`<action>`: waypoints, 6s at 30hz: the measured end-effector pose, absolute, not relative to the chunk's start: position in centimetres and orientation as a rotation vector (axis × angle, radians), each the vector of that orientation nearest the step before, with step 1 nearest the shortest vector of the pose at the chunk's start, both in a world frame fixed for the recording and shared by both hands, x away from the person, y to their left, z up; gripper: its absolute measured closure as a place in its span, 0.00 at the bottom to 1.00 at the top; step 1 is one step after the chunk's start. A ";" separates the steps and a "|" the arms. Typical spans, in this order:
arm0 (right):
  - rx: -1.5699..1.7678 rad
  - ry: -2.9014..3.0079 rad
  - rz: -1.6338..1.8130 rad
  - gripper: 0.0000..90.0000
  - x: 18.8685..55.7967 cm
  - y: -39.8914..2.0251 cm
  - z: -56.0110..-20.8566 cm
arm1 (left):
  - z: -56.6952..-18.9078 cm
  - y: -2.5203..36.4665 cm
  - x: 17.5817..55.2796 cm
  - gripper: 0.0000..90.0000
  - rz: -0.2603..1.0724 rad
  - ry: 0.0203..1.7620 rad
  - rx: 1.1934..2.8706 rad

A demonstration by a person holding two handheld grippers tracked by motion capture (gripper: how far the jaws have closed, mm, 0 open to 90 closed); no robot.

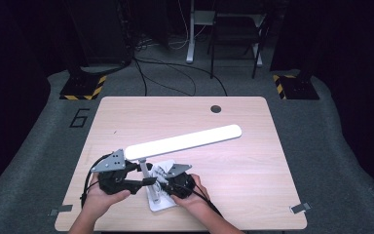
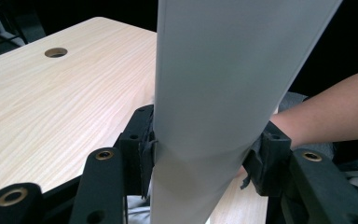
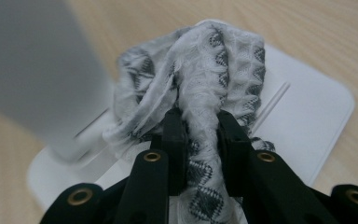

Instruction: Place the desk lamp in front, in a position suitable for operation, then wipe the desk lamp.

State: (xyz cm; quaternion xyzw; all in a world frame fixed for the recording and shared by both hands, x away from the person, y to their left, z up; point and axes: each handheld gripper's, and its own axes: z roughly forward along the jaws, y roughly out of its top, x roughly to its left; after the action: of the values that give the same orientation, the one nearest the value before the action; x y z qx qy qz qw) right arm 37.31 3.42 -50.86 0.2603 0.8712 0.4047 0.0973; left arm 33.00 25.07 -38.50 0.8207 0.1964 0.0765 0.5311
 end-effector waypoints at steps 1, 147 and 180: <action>0.796 2.576 1.196 0.84 37.7 3.7 -50.8 | -38.5 25.0 33.0 0.56 0.186 0.473 1.951; 0.887 2.585 1.162 0.84 46.7 6.2 -50.7 | -37.2 25.2 32.6 0.57 0.210 0.406 1.899; 0.736 2.663 0.972 0.85 47.8 8.0 -50.9 | -37.2 24.9 32.2 0.59 0.269 0.446 1.901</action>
State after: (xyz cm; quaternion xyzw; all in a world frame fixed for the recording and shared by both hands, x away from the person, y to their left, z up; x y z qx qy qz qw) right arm 47.77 8.03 -50.88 0.2499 0.9041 0.3301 0.1061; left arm 32.19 24.90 -37.24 0.8038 0.1887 0.1139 0.5525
